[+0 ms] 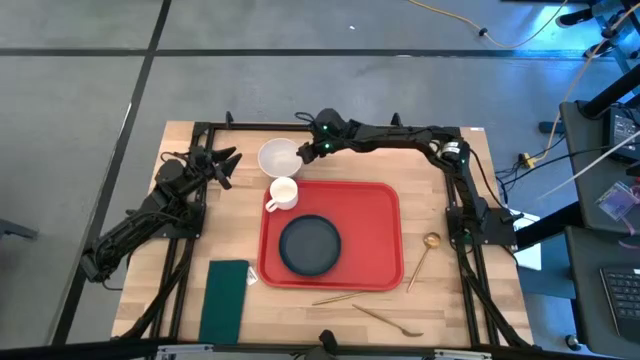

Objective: Set up tray
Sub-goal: Put the gray bowl under the white mug on the black plate on the red tray

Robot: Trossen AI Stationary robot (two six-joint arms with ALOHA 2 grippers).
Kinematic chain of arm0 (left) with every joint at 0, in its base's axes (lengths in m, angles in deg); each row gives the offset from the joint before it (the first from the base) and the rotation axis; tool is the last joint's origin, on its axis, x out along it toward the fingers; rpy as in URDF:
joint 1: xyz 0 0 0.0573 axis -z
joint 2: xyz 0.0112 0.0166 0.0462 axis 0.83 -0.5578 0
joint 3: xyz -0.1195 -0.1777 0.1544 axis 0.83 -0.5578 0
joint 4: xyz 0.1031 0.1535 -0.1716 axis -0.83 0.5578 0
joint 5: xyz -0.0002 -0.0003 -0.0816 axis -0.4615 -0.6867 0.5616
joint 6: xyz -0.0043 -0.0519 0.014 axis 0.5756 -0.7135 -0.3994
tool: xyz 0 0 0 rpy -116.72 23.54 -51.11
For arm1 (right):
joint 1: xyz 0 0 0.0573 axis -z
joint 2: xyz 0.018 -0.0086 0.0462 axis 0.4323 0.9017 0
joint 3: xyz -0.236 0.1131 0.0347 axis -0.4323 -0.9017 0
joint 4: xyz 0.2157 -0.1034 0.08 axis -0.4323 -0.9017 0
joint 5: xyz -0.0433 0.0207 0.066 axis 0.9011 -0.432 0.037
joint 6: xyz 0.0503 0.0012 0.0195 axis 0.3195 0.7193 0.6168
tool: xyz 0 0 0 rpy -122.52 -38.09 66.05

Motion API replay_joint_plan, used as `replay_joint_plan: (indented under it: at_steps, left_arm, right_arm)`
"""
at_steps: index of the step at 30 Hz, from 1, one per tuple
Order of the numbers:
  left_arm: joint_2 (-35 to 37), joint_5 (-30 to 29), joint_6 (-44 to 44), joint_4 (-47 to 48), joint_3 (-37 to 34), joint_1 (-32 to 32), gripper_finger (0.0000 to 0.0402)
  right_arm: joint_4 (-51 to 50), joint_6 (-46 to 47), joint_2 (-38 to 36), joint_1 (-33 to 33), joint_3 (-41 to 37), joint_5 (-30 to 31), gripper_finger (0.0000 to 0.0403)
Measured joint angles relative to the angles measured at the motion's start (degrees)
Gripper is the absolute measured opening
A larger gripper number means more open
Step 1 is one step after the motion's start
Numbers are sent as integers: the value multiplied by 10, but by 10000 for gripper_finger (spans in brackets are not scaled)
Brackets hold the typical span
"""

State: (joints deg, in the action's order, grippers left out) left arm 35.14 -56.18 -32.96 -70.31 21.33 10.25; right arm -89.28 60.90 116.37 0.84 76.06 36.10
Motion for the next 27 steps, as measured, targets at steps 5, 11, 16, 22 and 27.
replay_joint_plan:
  at_steps: [5,11,16,22,27]
  left_arm:
    - [0,0,1,0,0,0,187]
    - [0,0,2,0,0,0,187]
    - [0,0,6,0,0,0,187]
    - [-30,1,26,48,35,0,187]
    - [-164,1,46,111,102,1,187]
  right_arm:
    - [-4,1,0,-4,17,30,134]
    - [-46,-20,0,-4,59,66,134]
    - [-75,-39,0,-4,69,74,134]
    - [-95,-56,-12,-4,71,33,134]
    - [-223,-78,-38,-5,85,14,134]
